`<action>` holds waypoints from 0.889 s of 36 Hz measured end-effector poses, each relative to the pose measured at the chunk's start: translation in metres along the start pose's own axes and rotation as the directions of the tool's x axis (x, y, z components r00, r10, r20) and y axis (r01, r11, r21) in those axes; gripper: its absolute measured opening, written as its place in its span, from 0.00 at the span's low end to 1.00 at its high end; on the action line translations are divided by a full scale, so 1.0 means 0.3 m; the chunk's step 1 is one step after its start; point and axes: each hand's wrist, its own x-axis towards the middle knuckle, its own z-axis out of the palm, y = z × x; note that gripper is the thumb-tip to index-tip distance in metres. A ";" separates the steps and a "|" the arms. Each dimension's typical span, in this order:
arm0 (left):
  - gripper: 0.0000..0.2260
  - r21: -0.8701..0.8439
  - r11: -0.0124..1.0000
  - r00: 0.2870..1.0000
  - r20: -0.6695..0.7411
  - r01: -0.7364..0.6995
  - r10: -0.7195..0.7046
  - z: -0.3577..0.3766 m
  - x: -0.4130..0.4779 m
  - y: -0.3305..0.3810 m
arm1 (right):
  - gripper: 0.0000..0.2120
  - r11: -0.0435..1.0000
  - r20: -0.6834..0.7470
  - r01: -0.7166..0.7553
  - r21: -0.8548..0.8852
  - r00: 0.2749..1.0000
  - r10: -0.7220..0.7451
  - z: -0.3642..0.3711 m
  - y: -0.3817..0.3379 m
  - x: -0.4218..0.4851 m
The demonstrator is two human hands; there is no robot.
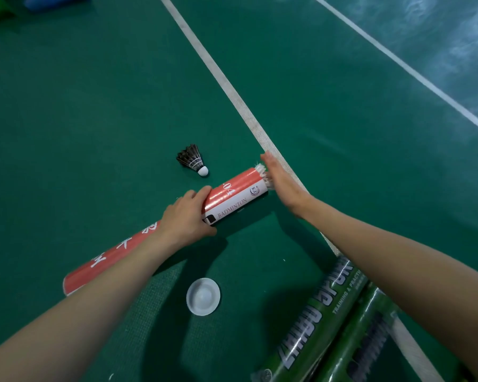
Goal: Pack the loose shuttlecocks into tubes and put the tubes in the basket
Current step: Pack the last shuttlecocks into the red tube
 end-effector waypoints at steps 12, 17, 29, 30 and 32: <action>0.40 -0.040 0.985 0.986 -0.002 0.165 -0.165 -0.006 0.007 -0.075 | 0.26 0.990 -0.130 -0.064 -0.126 0.990 0.047 0.124 -0.053 0.121; 0.38 -0.082 0.939 0.942 0.033 0.335 -0.333 -0.016 -0.007 -0.188 | 0.13 0.970 -0.135 -0.009 -0.243 0.991 -0.024 0.202 -0.080 0.216; 0.39 -0.108 0.886 0.892 0.086 0.452 -0.444 -0.023 -0.075 -0.311 | 0.39 0.379 0.292 0.323 -0.867 0.946 -0.139 0.391 -0.186 0.385; 0.39 -0.112 0.886 0.892 0.095 0.451 -0.442 -0.024 -0.077 -0.310 | 0.38 0.349 0.300 0.321 -0.881 0.947 -0.114 0.395 -0.183 0.398; 0.39 -0.119 0.886 0.893 0.111 0.449 -0.437 -0.024 -0.080 -0.306 | 0.36 0.268 0.294 0.314 -0.911 0.949 -0.114 0.388 -0.178 0.413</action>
